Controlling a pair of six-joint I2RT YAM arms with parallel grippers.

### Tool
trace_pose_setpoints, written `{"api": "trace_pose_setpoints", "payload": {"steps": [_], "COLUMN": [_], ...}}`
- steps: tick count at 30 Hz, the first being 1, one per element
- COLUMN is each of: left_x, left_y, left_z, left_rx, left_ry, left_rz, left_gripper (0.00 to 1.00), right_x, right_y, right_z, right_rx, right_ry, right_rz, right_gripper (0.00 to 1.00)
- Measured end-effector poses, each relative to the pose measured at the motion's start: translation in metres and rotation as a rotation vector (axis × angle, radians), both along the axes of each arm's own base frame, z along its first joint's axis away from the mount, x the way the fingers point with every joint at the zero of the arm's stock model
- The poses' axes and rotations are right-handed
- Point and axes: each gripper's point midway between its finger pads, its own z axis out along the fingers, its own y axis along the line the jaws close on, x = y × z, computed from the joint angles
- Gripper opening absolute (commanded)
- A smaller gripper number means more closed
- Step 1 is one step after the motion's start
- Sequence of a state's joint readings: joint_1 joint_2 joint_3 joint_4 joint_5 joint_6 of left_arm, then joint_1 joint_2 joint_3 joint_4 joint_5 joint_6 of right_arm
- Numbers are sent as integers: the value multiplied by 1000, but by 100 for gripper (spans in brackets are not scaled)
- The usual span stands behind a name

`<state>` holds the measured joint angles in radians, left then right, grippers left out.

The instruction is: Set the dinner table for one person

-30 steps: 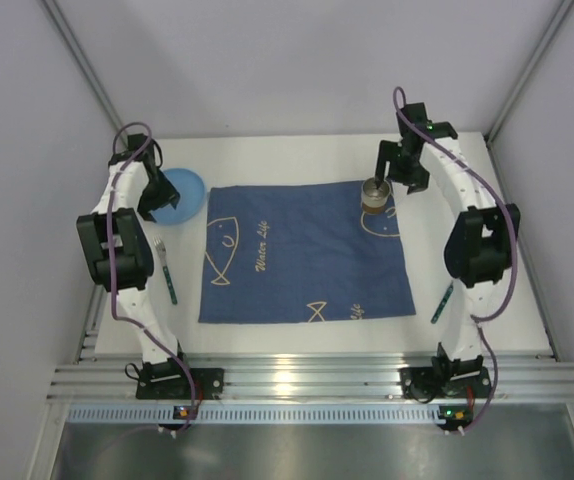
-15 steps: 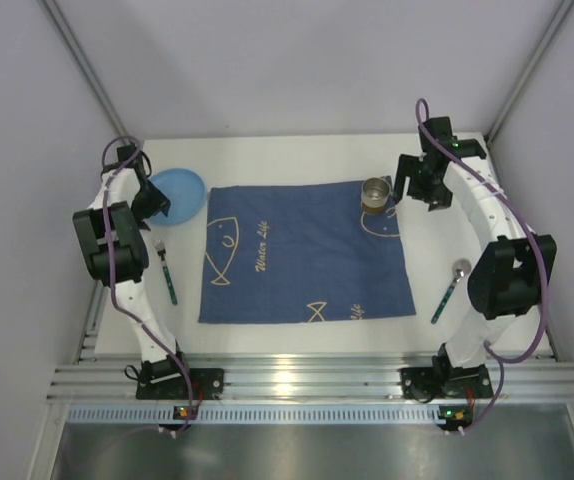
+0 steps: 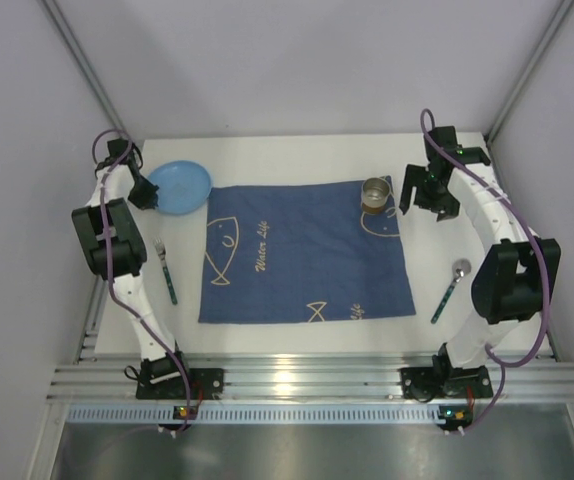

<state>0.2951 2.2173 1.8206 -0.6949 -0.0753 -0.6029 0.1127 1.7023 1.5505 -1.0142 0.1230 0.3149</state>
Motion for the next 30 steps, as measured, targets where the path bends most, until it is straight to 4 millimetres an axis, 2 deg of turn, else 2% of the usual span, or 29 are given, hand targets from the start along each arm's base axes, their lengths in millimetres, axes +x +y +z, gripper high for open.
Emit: {"api": "trace_pose_setpoints", "payload": {"steps": [7, 10, 15, 21, 23, 25, 27, 30], "left_x": [5, 4, -4, 3, 4, 5, 2, -17], "left_y": [-4, -6, -19, -56, -82, -114, -158, -238], "left_z": [4, 12, 45, 111, 128, 136, 135, 118], "left_rx": [-18, -18, -31, -106, -141, -181, -215, -270], "left_ry": [-29, -49, -130, -337, -395, -422, -422, -369], "left_rz": [-15, -21, -82, -211, -295, -400, -531, -742], "left_gripper": [0, 0, 0, 0, 0, 0, 0, 0], "right_x": [0, 1, 10, 20, 19, 19, 17, 9], "right_y": [-2, -2, -2, -2, -2, -2, -1, -2], "right_z": [0, 2, 16, 29, 30, 32, 36, 41], "right_rx": [-4, -4, 0, 1, 4, 7, 11, 14], "right_ry": [-1, -5, -49, -94, -96, -102, -115, -132], "right_rz": [-6, -6, -9, -24, -29, -32, -35, -36], "right_gripper": [82, 82, 85, 91, 91, 92, 92, 93]}}
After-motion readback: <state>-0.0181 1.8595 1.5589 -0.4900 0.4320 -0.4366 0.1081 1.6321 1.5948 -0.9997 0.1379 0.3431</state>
